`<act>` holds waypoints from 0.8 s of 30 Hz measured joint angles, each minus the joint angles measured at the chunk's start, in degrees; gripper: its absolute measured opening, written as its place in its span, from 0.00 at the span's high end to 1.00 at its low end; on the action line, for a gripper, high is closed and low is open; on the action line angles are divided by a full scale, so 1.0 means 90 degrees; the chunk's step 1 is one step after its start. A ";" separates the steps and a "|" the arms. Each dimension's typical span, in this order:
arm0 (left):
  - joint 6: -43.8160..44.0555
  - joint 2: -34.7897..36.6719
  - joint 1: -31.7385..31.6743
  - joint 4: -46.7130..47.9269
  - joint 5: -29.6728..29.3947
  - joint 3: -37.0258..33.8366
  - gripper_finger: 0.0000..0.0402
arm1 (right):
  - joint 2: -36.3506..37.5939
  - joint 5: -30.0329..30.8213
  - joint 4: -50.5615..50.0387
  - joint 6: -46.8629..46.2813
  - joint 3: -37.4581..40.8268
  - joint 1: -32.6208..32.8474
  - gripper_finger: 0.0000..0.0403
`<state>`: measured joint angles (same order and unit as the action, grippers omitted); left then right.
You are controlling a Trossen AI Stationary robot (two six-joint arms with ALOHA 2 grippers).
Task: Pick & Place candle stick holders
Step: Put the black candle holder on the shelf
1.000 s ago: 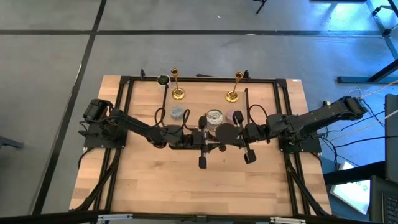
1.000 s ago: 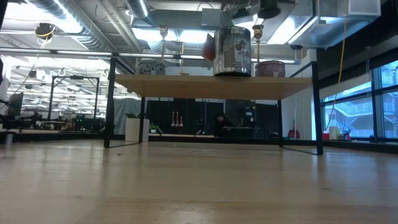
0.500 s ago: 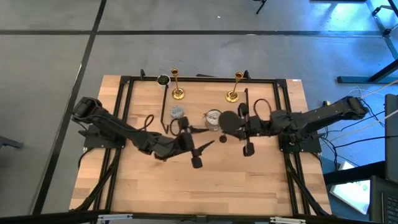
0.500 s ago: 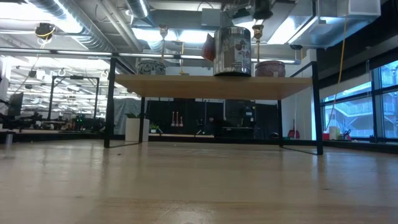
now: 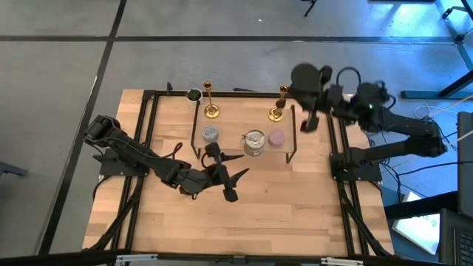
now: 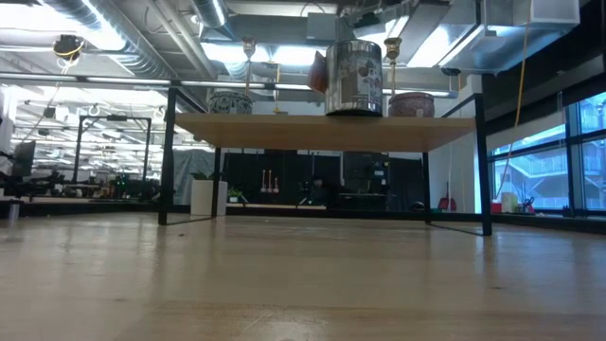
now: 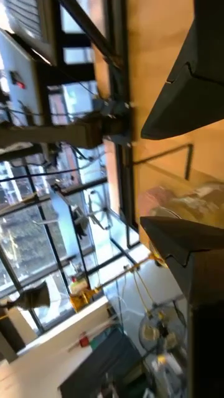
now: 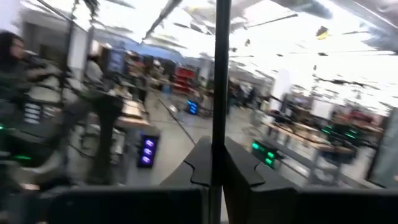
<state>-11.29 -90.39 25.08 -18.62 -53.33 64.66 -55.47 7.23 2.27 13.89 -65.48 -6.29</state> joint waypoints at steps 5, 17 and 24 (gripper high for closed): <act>-0.0143 -0.0002 0.0094 0.0239 -0.0383 0.0000 0.50 | -0.0448 -0.1437 0.0171 -0.0073 -0.0341 -0.1428 0.96; 0.0012 -0.0007 0.0336 0.0906 -0.1436 -0.0001 0.51 | -0.3033 -0.5602 0.1080 -0.1766 -0.2088 -0.4612 0.96; 0.0266 0.0684 0.0306 0.1499 -0.0088 -0.0236 0.51 | -0.4646 -0.7779 0.1680 -0.2278 -0.2955 -0.5273 0.96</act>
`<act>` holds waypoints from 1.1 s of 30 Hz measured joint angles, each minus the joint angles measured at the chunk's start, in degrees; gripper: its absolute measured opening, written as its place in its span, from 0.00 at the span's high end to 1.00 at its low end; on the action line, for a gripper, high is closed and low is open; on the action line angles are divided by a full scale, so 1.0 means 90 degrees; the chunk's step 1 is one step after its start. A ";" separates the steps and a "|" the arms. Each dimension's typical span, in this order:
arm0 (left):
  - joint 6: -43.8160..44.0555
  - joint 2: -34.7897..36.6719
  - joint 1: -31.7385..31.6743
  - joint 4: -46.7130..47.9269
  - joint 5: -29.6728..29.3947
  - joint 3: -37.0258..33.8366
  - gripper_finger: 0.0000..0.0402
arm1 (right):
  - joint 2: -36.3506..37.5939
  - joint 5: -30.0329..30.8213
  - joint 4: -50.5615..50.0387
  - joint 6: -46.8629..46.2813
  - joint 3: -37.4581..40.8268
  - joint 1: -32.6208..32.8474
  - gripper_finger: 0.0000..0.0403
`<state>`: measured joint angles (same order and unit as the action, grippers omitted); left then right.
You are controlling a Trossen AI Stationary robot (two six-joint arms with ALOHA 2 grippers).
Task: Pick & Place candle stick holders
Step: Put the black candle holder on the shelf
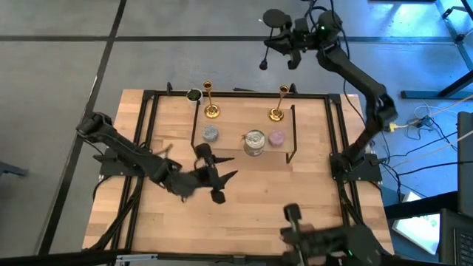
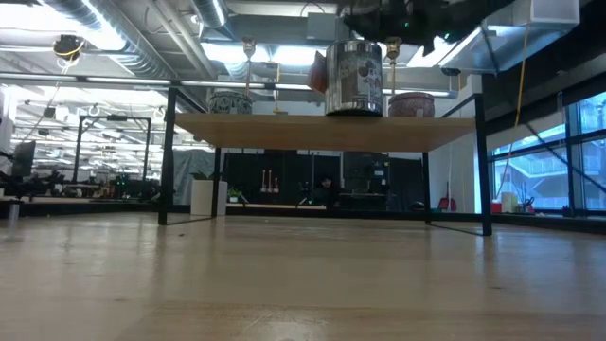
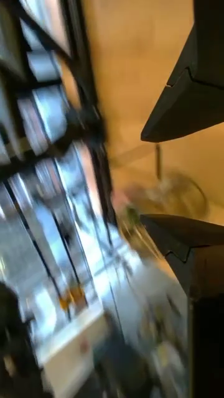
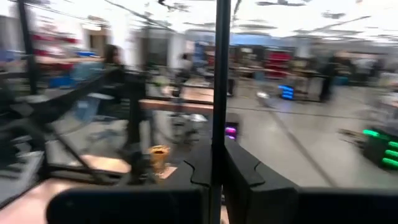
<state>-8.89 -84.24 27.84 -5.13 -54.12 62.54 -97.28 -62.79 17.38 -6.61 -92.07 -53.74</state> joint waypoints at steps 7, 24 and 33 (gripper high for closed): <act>-0.0052 0.1888 -0.0829 -0.1337 0.2218 -0.1690 0.51 | -0.0903 -0.1572 0.1454 -0.0893 -0.0131 -0.0208 0.96; -0.0071 0.4247 -0.2165 -0.4179 0.6173 -0.4776 0.51 | -0.0966 -0.2533 0.1884 -0.0414 -0.0136 0.0142 0.96; 0.0009 0.4159 -0.2420 -0.4050 0.6297 -0.4779 0.51 | -0.1274 -0.2590 0.1902 -0.0886 -0.0453 0.0149 0.96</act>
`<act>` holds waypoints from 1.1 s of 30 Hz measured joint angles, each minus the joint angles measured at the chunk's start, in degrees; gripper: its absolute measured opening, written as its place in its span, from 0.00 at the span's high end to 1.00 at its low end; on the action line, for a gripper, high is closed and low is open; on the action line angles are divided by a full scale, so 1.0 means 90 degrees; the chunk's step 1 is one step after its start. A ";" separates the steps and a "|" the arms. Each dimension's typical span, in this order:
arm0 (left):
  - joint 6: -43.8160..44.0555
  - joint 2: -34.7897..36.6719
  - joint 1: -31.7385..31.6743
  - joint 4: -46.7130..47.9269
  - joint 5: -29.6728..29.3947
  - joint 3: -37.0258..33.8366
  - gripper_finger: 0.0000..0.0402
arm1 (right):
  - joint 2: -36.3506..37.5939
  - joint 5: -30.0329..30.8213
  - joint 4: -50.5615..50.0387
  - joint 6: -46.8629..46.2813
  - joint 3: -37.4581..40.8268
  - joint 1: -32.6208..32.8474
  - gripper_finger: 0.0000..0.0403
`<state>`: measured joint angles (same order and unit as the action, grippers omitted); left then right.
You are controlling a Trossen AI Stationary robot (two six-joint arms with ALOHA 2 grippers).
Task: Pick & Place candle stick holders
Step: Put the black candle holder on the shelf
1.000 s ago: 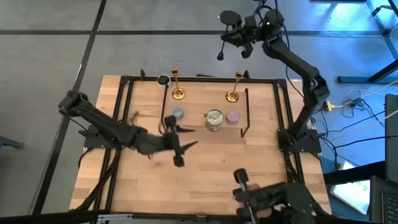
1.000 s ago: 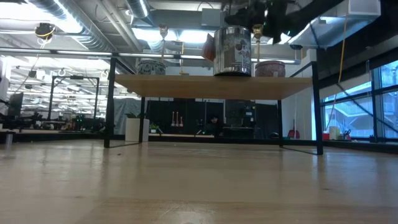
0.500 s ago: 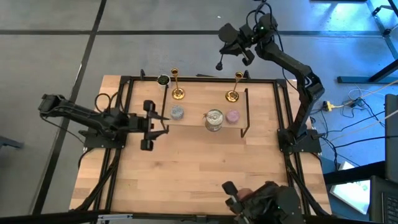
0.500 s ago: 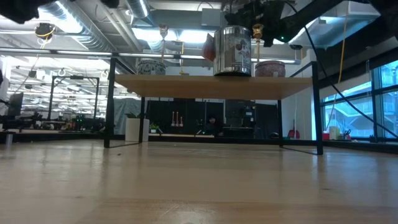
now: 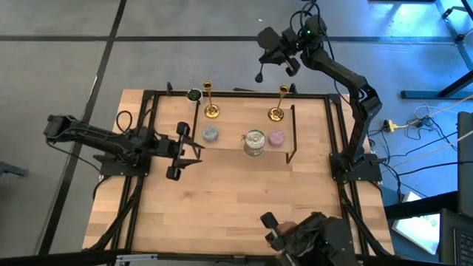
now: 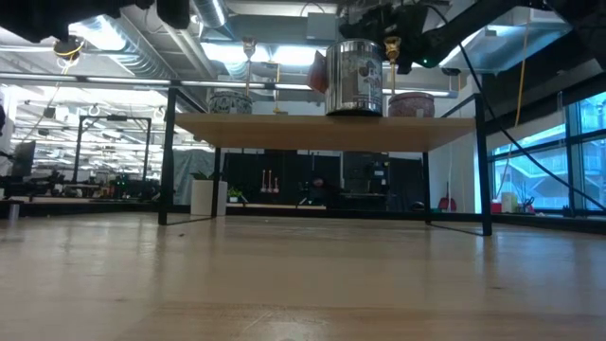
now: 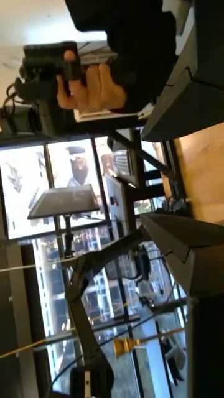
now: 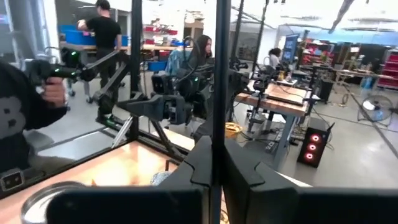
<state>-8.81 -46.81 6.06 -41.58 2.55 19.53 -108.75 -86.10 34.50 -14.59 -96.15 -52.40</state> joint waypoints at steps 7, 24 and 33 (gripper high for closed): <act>0.0067 -0.0002 -0.0068 0.0246 0.0017 0.0000 0.51 | 0.0080 0.0567 0.0268 -0.0616 -0.0011 0.0029 0.96; 0.0172 -0.0004 -0.0068 0.0715 -0.2208 0.0000 0.51 | 0.1502 0.2922 -0.1898 -0.0396 -0.0018 0.1856 0.96; 0.0300 -0.0002 -0.0068 0.0740 -0.2683 -0.0139 0.51 | 0.1953 0.8234 -0.5155 0.2341 -0.0005 0.3890 0.96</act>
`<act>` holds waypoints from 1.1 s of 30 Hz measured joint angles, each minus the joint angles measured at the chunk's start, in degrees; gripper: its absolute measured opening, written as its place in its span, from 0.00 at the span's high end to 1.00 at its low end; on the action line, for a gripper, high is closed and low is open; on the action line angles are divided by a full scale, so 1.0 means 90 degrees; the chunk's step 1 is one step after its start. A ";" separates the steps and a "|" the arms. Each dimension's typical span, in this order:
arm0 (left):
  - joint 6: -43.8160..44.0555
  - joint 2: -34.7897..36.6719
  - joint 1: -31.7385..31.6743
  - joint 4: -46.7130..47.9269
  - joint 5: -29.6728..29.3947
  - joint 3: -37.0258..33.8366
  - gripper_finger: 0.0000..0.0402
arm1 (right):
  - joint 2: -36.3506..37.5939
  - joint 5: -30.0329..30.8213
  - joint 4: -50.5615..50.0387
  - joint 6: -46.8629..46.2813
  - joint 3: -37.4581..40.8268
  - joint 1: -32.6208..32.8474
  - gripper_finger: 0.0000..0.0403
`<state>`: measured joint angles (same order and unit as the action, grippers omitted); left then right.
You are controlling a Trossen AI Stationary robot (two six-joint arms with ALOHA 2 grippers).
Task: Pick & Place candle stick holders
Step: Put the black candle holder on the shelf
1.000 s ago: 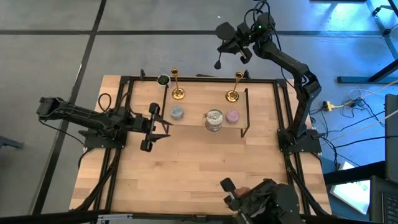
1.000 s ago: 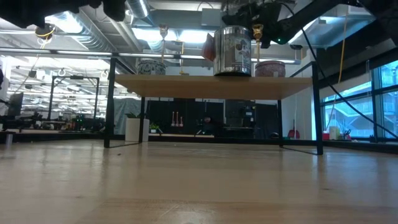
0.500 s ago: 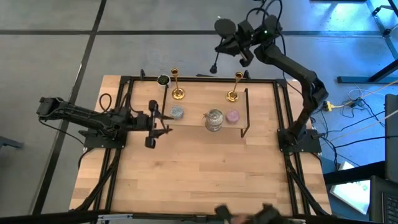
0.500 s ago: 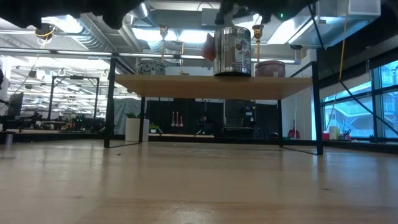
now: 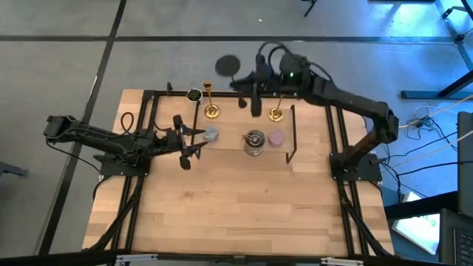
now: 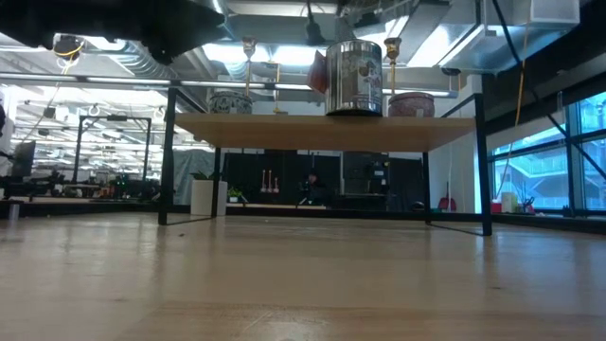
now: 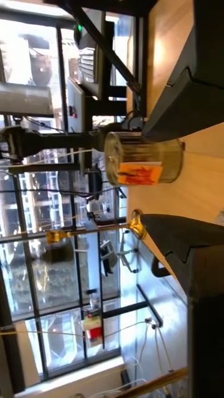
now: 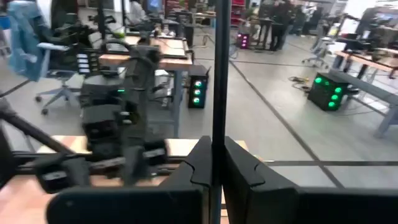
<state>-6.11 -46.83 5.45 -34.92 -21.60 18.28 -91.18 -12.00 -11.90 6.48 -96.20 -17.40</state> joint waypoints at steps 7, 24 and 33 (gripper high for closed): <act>0.0124 0.0001 0.0000 -0.0002 -0.0093 -0.0169 0.51 | 0.0047 0.1828 0.0518 -0.0506 0.0666 0.0664 0.96; 0.0568 0.0001 0.0265 0.0001 -0.0088 -0.0180 0.51 | -0.0193 0.6044 0.3110 0.0159 0.1610 0.1955 0.96; 0.0941 0.0001 0.0265 -0.0048 -0.0238 -0.0180 0.51 | -0.0711 0.7332 0.4094 0.0544 0.1607 0.1932 0.96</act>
<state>2.35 -46.83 7.84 -35.35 -23.74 16.67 -97.58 53.99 24.95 11.38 -81.73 -0.01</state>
